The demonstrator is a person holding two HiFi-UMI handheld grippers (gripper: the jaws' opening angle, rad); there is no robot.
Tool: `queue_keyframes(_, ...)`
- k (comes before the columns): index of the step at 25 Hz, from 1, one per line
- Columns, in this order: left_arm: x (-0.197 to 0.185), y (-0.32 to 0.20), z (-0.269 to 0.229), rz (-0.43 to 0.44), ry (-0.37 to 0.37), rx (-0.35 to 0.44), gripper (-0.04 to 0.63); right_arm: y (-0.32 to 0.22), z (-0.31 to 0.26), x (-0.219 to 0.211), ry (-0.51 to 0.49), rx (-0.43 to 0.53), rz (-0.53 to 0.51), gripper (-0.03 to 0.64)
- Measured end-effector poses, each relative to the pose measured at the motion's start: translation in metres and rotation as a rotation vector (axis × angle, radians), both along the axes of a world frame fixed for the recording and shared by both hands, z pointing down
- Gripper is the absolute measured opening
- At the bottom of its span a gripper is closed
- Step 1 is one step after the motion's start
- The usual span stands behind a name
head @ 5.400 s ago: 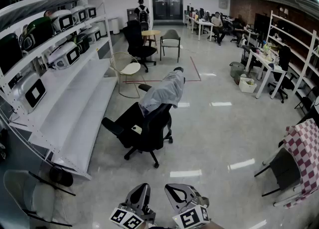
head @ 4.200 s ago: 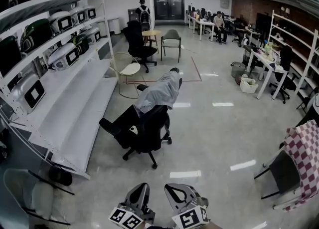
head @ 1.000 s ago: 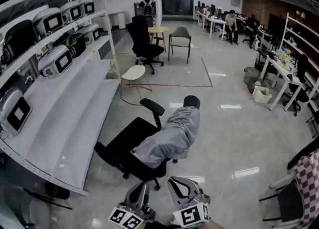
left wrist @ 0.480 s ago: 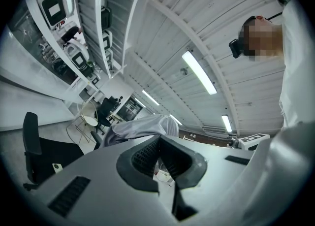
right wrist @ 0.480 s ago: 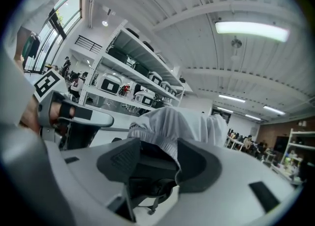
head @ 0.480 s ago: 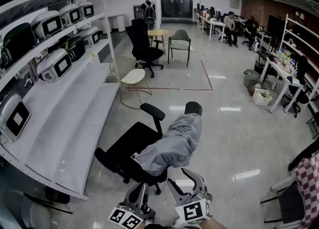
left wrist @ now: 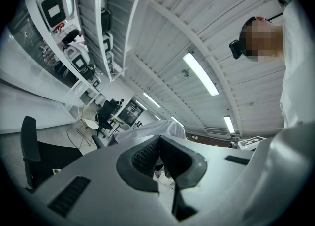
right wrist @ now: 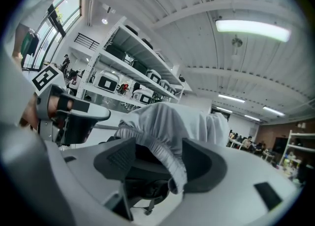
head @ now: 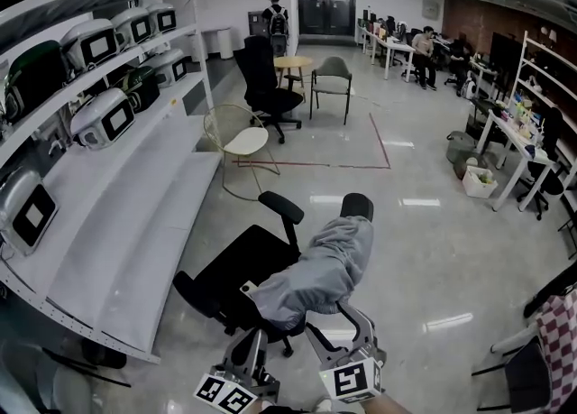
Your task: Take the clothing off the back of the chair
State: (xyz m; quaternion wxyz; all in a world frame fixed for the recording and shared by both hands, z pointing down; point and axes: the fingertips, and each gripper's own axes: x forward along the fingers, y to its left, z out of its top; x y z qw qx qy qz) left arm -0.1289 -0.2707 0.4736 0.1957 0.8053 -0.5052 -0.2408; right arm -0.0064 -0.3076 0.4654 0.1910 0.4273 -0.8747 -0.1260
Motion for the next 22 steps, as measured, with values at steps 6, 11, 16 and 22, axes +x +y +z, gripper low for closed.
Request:
queue_keyframes(6,-0.006,-0.011,0.0,-0.013,-0.006,0.0,0.009,-0.013,0.005,-0.005,0.007,-0.013,-0.008,0.293)
queue_keyframes(11,-0.006,-0.018,-0.001,-0.015,-0.008,-0.003,0.009,-0.02,0.014,-0.003,0.037,-0.02,-0.001,0.298)
queue_keyframes(16,-0.005,-0.022,-0.001,-0.014,-0.005,-0.006,0.009,-0.03,0.02,-0.001,0.063,-0.02,0.013,0.298)
queue_keyframes(22,-0.011,-0.022,0.0,-0.028,-0.002,-0.008,0.009,-0.038,0.025,-0.003,0.074,-0.027,0.022,0.296)
